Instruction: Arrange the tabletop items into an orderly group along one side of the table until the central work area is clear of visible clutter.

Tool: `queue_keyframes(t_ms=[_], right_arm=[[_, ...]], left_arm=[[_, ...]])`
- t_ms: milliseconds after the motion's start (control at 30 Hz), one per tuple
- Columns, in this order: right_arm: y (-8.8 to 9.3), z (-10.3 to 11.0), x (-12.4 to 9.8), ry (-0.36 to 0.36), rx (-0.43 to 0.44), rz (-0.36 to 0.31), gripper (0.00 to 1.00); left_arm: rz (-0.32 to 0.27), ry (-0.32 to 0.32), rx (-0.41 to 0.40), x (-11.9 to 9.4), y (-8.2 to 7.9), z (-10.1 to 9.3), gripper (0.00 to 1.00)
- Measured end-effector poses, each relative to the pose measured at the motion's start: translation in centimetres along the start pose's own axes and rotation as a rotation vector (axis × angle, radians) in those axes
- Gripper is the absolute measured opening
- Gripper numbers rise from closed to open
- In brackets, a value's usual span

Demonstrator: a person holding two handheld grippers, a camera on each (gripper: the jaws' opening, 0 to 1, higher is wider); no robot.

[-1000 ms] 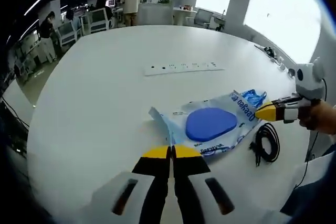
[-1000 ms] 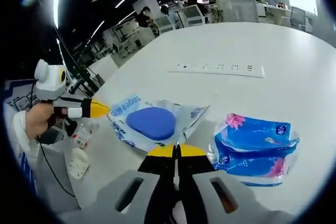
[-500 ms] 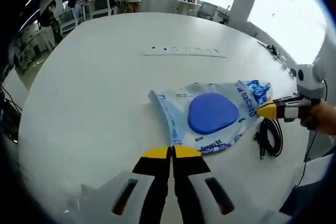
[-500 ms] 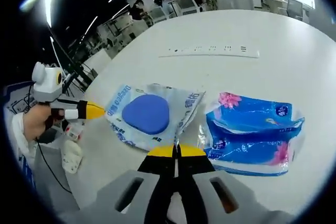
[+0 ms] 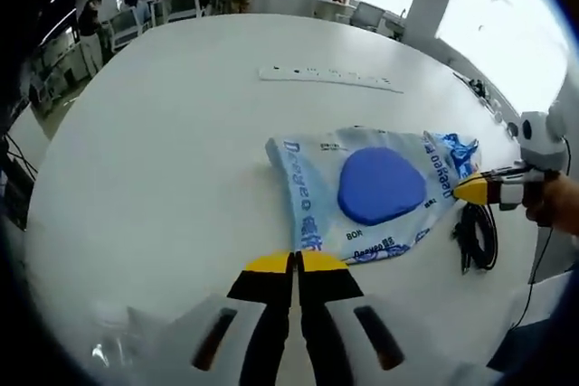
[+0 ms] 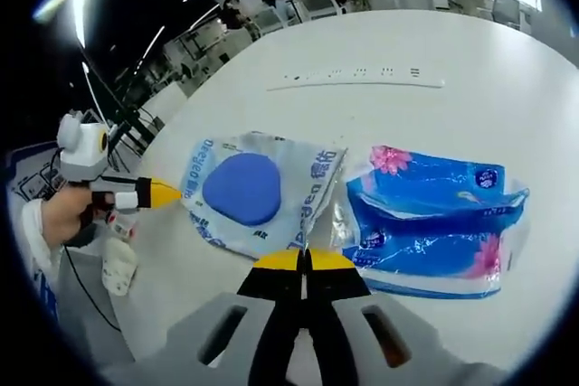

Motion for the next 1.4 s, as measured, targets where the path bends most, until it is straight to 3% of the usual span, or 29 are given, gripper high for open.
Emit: queue_keyframes(t_ms=[67,167,433,633,767,867,933,967,1000,1167,1400], right_arm=[[0.1,0.0,0.0,0.002,-0.006,0.002,0.00],[0.1,-0.1,0.1,0.002,0.001,0.007,0.00],[0.1,-0.1,0.1,0.003,0.003,0.005,0.00],[0.0,0.0,0.0,-0.005,0.015,0.001,0.00],[-0.9,0.5,-0.8,-0.044,-0.005,-0.052,0.01],[-1.4,1.0,-1.6,-0.079,-0.005,-0.081,0.11],[-1.8,1.8,-2.5,-0.139,0.066,-0.082,0.21],[-2.5,2.2,-3.5,-0.162,0.108,-0.118,0.26],[-3.0,2.1,-4.2,-0.163,0.095,-0.166,0.32],[-3.1,2.4,-7.9,-0.200,0.047,-0.223,0.46],[-1.3,1.5,-10.8,-0.183,0.002,-0.237,0.87]], left_arm=[[0.004,0.011,-0.003,0.3,0.6,-0.2,0.00],[-0.046,0.008,-0.050,0.1,0.5,-0.2,0.00],[-0.050,-0.010,-0.009,0.4,0.5,-0.4,0.00],[-0.071,-0.018,-0.036,0.4,0.4,-0.1,0.00],[-0.074,-0.028,-0.044,0.5,0.4,0.0,0.00],[-0.072,-0.035,-0.038,0.5,0.4,-0.1,0.00],[-0.076,-0.038,-0.040,0.4,0.4,-0.1,0.00],[-0.077,-0.039,-0.040,0.4,0.4,-0.1,0.00],[-0.077,-0.040,-0.035,0.4,0.4,-0.1,0.00],[-0.071,-0.053,-0.016,0.4,0.4,-0.2,0.00],[-0.065,-0.061,-0.018,0.3,0.4,-0.4,0.00]])
Point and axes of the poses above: the point that each gripper's makers call its tool centre point, and the gripper's own axes: x roughly forward along the fingers, z roughly to its left, y roughly out of its underside, the point moved 1 cm from there along -x, roughly backward along the fingers, and after that the axes turned 13 degrees about y, right-handed, at the moved point
